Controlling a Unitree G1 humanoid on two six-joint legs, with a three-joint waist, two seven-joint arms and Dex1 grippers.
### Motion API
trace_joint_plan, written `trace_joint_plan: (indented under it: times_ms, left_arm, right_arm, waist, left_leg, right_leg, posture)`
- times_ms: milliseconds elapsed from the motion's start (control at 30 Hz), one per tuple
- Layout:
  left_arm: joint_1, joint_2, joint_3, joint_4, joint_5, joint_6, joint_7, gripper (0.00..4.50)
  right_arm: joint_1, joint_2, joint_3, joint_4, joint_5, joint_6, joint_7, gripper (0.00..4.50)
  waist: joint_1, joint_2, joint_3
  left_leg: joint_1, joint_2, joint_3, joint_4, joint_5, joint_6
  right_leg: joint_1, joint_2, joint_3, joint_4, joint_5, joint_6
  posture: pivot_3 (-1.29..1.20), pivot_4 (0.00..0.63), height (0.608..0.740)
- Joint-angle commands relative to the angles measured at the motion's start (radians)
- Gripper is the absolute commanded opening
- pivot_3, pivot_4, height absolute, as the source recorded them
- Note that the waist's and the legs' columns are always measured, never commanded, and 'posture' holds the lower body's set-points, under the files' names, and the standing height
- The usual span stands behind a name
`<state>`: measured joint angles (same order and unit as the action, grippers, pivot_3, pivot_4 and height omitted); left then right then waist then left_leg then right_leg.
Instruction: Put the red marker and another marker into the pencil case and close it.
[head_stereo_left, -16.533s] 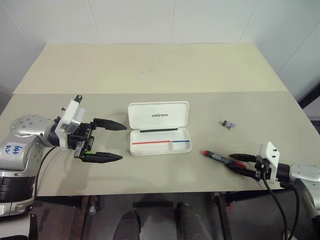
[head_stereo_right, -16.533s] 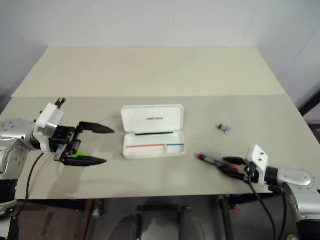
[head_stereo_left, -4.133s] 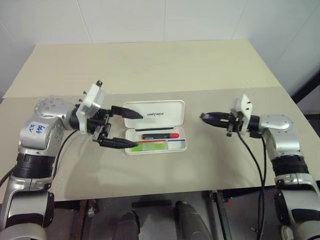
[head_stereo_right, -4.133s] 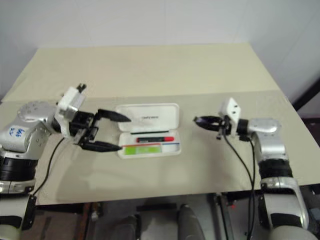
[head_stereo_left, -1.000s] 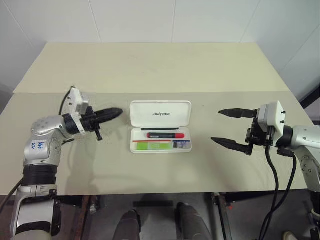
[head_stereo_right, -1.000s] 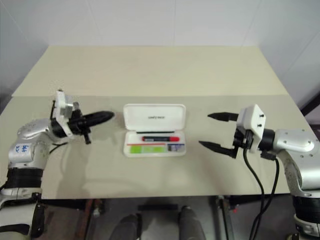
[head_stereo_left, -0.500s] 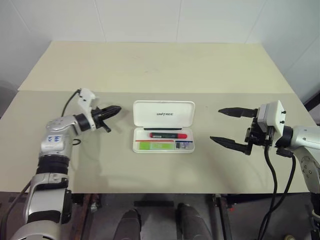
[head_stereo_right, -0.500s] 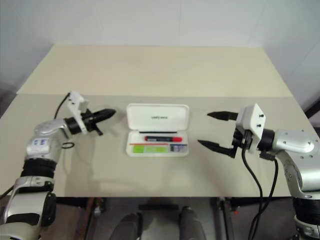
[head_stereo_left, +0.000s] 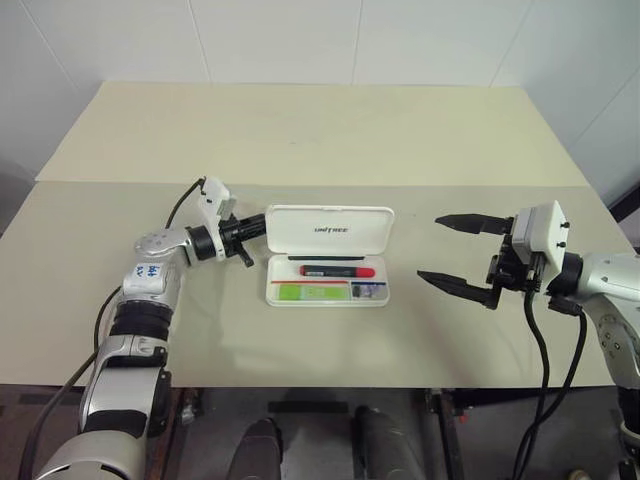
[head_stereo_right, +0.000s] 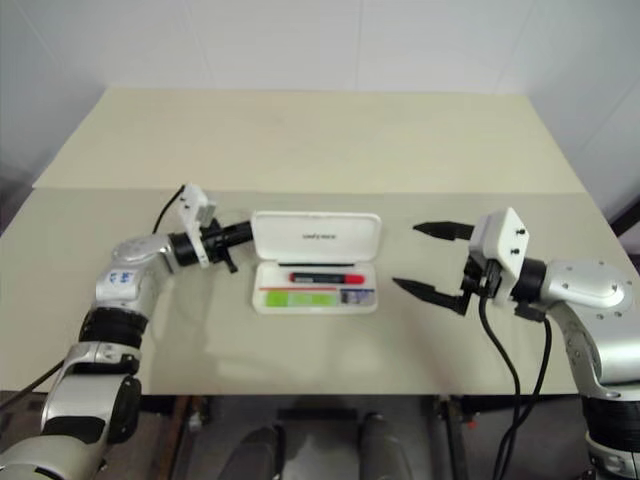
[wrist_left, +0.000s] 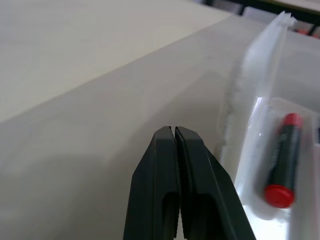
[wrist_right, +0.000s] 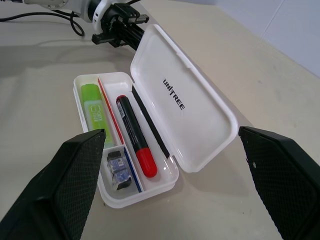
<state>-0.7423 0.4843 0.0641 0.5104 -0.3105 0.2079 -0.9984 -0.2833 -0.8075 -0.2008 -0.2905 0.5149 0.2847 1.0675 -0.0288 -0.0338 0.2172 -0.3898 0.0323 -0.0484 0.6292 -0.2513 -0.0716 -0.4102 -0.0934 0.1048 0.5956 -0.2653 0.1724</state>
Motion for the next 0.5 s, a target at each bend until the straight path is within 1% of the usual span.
trace_joint_plan:
  times_ms: [33,133,233,500]
  left_arm:
    - [0.063,0.043,0.021,-0.139,-0.083,-0.006,-0.145,0.03]
    - [0.102,0.076,0.019,-0.180,-0.103,0.014,-0.204,0.03]
    - [0.114,0.108,-0.010,-0.168,-0.068,-0.021,-0.250,0.03]
    - [0.105,0.093,-0.076,-0.188,-0.042,-0.078,-0.310,0.03]
  right_arm:
    - [0.011,0.001,-0.019,-0.044,0.020,-0.004,-0.011,4.50]
    - [0.018,0.001,-0.020,-0.046,0.021,-0.005,-0.015,4.50]
    - [0.016,0.007,-0.011,-0.041,0.017,-0.008,-0.021,4.50]
    - [0.011,0.012,-0.007,-0.046,0.018,-0.004,-0.025,4.50]
  waist:
    - [-0.003,0.000,0.000]
    - [-0.001,0.000,0.000]
    - [-0.001,0.000,0.000]
    - [0.000,0.000,0.000]
  left_leg:
    - [0.000,0.000,0.000,0.000,0.000,0.000]
    - [0.000,0.000,0.000,-0.001,0.000,0.000]
    - [0.000,0.000,0.000,0.000,0.000,0.000]
    - [0.000,0.000,0.000,0.000,0.000,0.000]
  right_leg:
    - [0.000,0.000,0.000,0.000,0.000,0.000]
    - [0.000,0.000,0.000,0.000,0.000,0.000]
    - [0.000,0.000,0.000,0.000,0.000,0.000]
    - [0.001,0.000,0.000,-0.002,0.000,0.000]
  posture:
    - [0.00,0.150,0.740]
    - [0.00,0.150,0.740]
    - [0.00,0.150,0.740]
    - [0.00,0.150,0.740]
